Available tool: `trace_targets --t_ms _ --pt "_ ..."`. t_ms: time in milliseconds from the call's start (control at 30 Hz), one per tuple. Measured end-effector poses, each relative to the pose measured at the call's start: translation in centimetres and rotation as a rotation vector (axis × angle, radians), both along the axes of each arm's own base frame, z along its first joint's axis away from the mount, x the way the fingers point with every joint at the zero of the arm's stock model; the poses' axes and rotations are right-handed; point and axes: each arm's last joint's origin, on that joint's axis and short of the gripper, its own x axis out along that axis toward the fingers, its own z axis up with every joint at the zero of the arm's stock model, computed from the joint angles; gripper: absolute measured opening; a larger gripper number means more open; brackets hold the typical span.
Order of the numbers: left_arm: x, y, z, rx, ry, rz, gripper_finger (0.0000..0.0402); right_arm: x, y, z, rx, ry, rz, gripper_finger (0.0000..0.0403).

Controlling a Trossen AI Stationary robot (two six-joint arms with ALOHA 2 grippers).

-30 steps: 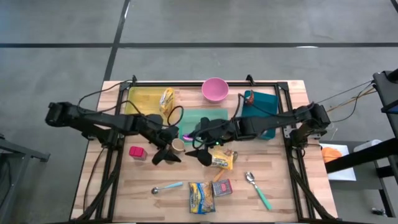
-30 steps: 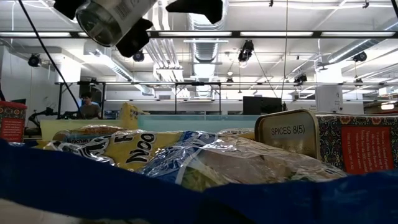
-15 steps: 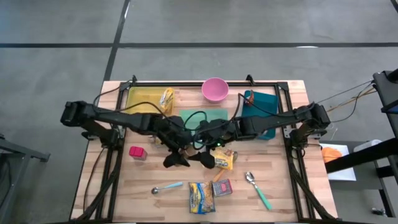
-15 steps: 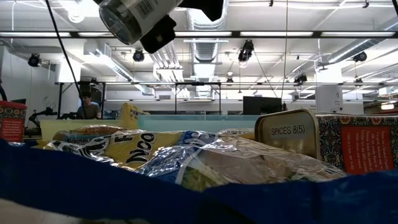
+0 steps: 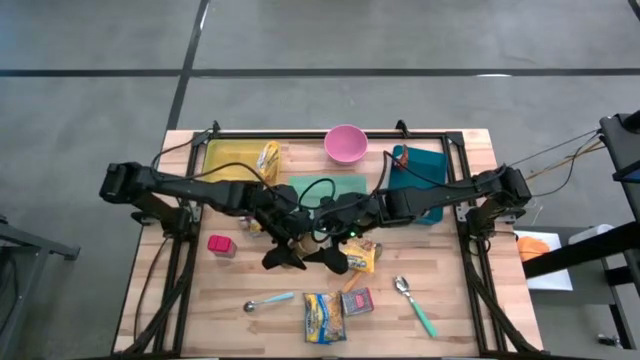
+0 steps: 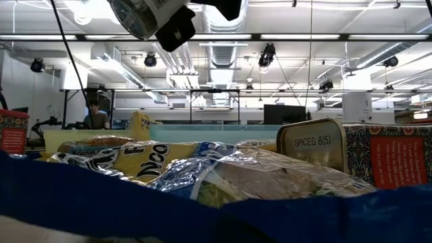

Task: Pick & Place Food Item
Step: Put the gold seasoning bottle into the blue bin

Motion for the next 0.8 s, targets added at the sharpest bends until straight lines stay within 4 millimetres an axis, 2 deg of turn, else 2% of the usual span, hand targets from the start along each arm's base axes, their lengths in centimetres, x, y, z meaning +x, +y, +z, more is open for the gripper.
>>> trace_targets --t_ms 600,700,800 --pt "0.26 0.01 0.35 -0.082 0.019 0.049 0.0268 -0.06 -0.10 -0.17 0.016 0.023 -0.051 0.0385" --pt "0.30 0.00 0.41 -0.090 0.018 0.052 0.0268 -0.08 -0.11 -0.20 0.023 0.030 -0.060 0.0362" --pt "0.30 -0.02 0.44 -0.096 0.016 0.045 0.0268 -0.12 -0.15 -0.29 0.022 0.039 -0.065 0.0309"
